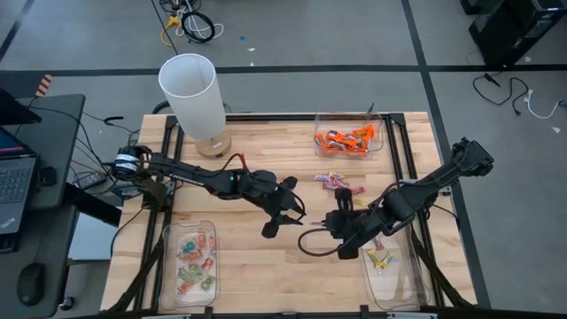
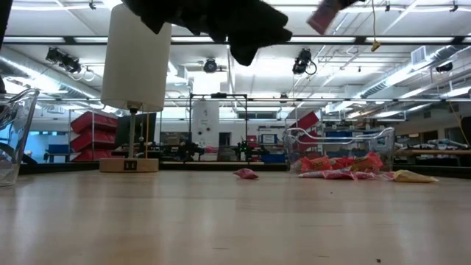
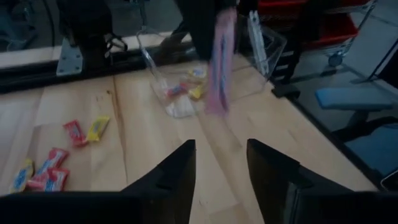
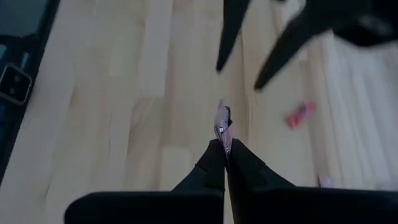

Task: Sort candy
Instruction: Put the pink candy into the bottom right transparent bin

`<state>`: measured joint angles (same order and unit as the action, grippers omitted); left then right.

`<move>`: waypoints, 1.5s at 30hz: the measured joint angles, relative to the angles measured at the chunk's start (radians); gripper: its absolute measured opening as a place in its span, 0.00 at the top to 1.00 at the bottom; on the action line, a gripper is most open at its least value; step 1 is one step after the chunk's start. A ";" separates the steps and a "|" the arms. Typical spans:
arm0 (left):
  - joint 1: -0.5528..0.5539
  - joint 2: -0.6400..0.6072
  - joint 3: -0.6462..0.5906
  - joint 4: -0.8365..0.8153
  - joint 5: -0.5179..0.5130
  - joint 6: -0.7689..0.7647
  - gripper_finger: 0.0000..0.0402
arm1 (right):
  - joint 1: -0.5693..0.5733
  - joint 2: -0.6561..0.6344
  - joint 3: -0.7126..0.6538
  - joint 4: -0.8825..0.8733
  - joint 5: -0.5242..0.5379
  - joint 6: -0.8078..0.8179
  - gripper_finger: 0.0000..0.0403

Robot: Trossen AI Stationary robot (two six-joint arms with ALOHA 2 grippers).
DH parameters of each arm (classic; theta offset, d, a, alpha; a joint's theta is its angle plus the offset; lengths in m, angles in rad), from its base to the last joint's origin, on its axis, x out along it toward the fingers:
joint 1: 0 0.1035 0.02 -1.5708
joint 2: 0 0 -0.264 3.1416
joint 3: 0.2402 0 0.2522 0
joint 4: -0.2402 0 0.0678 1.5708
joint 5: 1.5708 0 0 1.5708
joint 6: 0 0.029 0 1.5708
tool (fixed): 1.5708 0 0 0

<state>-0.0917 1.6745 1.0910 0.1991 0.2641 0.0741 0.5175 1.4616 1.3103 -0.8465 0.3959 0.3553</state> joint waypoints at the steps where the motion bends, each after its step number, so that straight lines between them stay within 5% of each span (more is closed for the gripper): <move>1: 0.000 0.000 -0.001 -0.006 -0.005 0.000 0.63 | 0.000 0.000 0.014 -0.041 -0.009 0.028 1.00; 11: 0.000 0.000 -0.001 -0.048 -0.030 0.000 0.63 | 0.004 -0.013 0.131 -0.477 -0.301 0.315 1.00; 24: 0.000 0.000 -0.001 -0.060 -0.029 0.004 0.63 | 0.184 -0.202 0.026 -0.570 -0.306 0.652 1.00; 33: 0.000 0.000 -0.001 -0.055 -0.027 0.005 0.63 | 0.280 -0.304 -0.153 -0.514 -0.319 0.882 1.00; 45: 0.000 0.000 -0.001 -0.056 -0.027 0.007 0.63 | 0.351 -0.223 -0.390 -0.149 -0.380 0.910 1.00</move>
<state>-0.0921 1.6745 1.0901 0.1434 0.2367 0.0807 0.8686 1.2385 0.9204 -0.9955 0.0157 1.2656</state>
